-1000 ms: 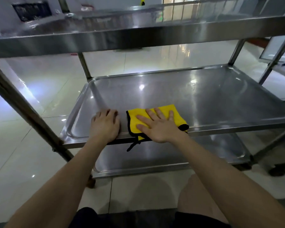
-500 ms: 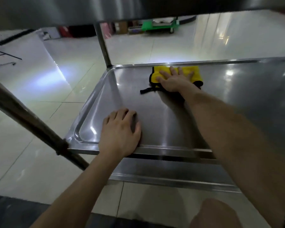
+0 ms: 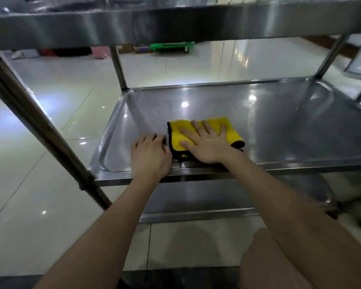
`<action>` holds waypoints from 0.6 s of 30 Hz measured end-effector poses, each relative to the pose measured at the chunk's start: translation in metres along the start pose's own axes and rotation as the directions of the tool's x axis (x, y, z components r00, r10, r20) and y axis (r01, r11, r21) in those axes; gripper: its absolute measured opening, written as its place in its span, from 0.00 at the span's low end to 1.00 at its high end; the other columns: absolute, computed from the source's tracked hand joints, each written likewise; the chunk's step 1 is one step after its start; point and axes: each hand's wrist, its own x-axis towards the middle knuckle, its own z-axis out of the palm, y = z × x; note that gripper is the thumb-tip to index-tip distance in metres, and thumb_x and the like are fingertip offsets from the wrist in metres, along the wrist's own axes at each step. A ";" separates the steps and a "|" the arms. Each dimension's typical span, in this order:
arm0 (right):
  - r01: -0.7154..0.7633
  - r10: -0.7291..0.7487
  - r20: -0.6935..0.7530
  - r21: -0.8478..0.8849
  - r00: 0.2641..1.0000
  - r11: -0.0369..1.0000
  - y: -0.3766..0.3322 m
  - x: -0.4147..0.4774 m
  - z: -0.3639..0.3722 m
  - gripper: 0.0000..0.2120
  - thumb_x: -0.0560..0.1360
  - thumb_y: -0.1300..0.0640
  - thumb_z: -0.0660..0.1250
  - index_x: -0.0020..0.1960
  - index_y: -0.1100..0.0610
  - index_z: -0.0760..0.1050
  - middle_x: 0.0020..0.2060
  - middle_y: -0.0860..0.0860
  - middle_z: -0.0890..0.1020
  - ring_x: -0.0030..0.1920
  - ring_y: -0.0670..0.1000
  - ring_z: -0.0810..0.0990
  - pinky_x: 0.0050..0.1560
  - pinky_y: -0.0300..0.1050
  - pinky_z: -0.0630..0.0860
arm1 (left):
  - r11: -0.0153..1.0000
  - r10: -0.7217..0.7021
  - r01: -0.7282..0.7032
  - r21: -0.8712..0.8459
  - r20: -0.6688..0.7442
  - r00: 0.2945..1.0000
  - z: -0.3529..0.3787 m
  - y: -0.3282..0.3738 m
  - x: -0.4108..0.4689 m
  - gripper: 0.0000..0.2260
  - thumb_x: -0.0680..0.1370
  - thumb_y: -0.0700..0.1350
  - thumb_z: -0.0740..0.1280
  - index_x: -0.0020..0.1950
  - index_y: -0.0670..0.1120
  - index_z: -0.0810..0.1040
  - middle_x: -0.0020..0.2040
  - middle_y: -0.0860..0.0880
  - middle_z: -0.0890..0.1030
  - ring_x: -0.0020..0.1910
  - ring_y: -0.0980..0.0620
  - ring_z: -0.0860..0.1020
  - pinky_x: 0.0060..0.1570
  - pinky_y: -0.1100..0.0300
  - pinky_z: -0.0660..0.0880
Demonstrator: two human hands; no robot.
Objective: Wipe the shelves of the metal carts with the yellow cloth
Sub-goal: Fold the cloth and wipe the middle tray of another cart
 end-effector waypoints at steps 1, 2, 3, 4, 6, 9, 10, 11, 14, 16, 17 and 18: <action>-0.005 0.005 -0.018 -0.002 1.000 1.000 -0.001 -0.018 0.004 0.38 0.71 0.19 0.31 0.80 0.24 0.40 0.87 0.41 0.42 0.87 0.55 0.40 0.75 0.79 0.32 | 1.000 0.007 -0.007 0.003 0.014 1.000 -0.001 0.001 0.000 0.19 0.82 0.52 0.56 0.66 0.51 0.81 0.65 0.49 0.82 0.65 0.43 0.76 0.67 0.45 0.71; -0.011 0.011 -0.034 -0.007 0.999 1.000 -0.002 -0.032 0.006 0.39 0.71 0.19 0.31 0.81 0.24 0.41 0.87 0.41 0.42 0.87 0.54 0.40 0.76 0.78 0.33 | 1.000 0.013 -0.013 0.004 0.024 1.000 -0.003 0.001 0.000 0.18 0.83 0.52 0.57 0.67 0.51 0.81 0.65 0.49 0.82 0.66 0.43 0.76 0.67 0.45 0.71; -0.020 0.020 -0.039 -0.010 0.999 1.000 -0.003 -0.042 0.007 0.38 0.71 0.20 0.31 0.81 0.25 0.41 0.87 0.41 0.43 0.87 0.54 0.40 0.77 0.78 0.34 | 1.000 0.020 -0.020 0.004 0.028 0.999 -0.004 0.002 0.000 0.17 0.83 0.51 0.58 0.66 0.51 0.82 0.64 0.48 0.82 0.66 0.43 0.75 0.68 0.45 0.70; -0.031 0.031 -0.032 -0.005 0.999 0.999 -0.004 -0.049 0.006 0.37 0.74 0.20 0.33 0.81 0.25 0.42 0.87 0.41 0.43 0.87 0.53 0.40 0.77 0.78 0.34 | 1.000 0.027 -0.027 0.004 0.026 0.999 -0.005 0.002 -0.001 0.17 0.83 0.51 0.59 0.65 0.50 0.82 0.64 0.48 0.82 0.66 0.42 0.75 0.68 0.45 0.70; -0.055 0.056 -0.014 0.021 0.998 0.998 -0.007 -0.055 0.001 0.33 0.79 0.22 0.39 0.82 0.26 0.44 0.87 0.40 0.43 0.86 0.52 0.39 0.78 0.76 0.33 | 0.999 0.039 -0.039 0.003 0.017 0.999 -0.005 0.002 -0.002 0.16 0.83 0.51 0.60 0.64 0.49 0.82 0.63 0.46 0.83 0.66 0.41 0.76 0.68 0.45 0.69; -0.093 0.094 -0.018 0.030 0.995 0.995 -0.011 -0.058 -0.002 0.31 0.81 0.24 0.43 0.83 0.28 0.47 0.87 0.40 0.43 0.86 0.51 0.39 0.78 0.75 0.33 | 0.999 0.049 -0.049 -0.023 -0.008 0.999 -0.005 0.000 0.000 0.15 0.84 0.52 0.60 0.62 0.48 0.83 0.62 0.44 0.84 0.64 0.39 0.77 0.66 0.46 0.71; -0.098 0.099 -0.018 0.026 0.995 0.995 -0.011 -0.058 -0.003 0.32 0.81 0.24 0.44 0.83 0.28 0.47 0.87 0.40 0.43 0.86 0.51 0.39 0.78 0.75 0.33 | 0.998 0.049 -0.050 -0.024 -0.010 0.999 -0.005 0.000 0.001 0.16 0.84 0.52 0.60 0.61 0.48 0.84 0.62 0.44 0.84 0.64 0.38 0.77 0.66 0.46 0.71; -0.102 0.103 -0.017 0.027 0.995 0.994 -0.011 -0.060 -0.003 0.32 0.81 0.25 0.44 0.83 0.28 0.47 0.87 0.40 0.43 0.86 0.51 0.39 0.79 0.75 0.33 | 0.998 0.053 -0.053 -0.021 -0.003 0.999 -0.005 0.001 0.001 0.16 0.84 0.53 0.60 0.62 0.48 0.83 0.62 0.44 0.84 0.64 0.38 0.77 0.66 0.45 0.70; -0.116 0.116 -0.022 0.038 0.993 0.993 0.001 -0.068 -0.004 0.32 0.81 0.24 0.44 0.83 0.28 0.47 0.87 0.40 0.44 0.86 0.51 0.39 0.79 0.74 0.33 | 0.997 0.070 -0.070 -0.021 0.002 0.998 -0.004 0.001 0.001 0.17 0.84 0.52 0.59 0.64 0.47 0.83 0.64 0.44 0.83 0.65 0.38 0.76 0.68 0.45 0.69; -0.137 0.138 -0.024 0.046 0.990 0.990 0.023 -0.078 -0.005 0.32 0.80 0.24 0.44 0.83 0.28 0.47 0.86 0.39 0.44 0.86 0.51 0.40 0.79 0.74 0.34 | 0.997 0.070 -0.070 -0.023 0.008 0.998 -0.004 -0.001 0.003 0.18 0.84 0.53 0.58 0.65 0.48 0.83 0.65 0.44 0.83 0.66 0.38 0.75 0.69 0.44 0.68; -0.157 0.159 -0.024 0.045 0.987 0.986 0.040 -0.085 -0.007 0.32 0.80 0.24 0.44 0.83 0.27 0.47 0.86 0.39 0.44 0.86 0.51 0.40 0.80 0.74 0.35 | 0.997 0.071 -0.071 -0.020 0.009 0.997 -0.003 -0.002 0.005 0.18 0.85 0.54 0.58 0.66 0.49 0.83 0.66 0.44 0.83 0.67 0.38 0.75 0.69 0.44 0.69; -0.185 0.186 -0.024 0.039 0.982 0.982 0.060 -0.093 -0.009 0.32 0.80 0.24 0.44 0.83 0.27 0.46 0.86 0.39 0.44 0.86 0.51 0.40 0.80 0.74 0.36 | 0.997 0.071 -0.071 -0.017 0.005 0.997 -0.002 -0.004 0.005 0.19 0.85 0.54 0.58 0.67 0.50 0.83 0.66 0.44 0.83 0.67 0.38 0.75 0.70 0.43 0.69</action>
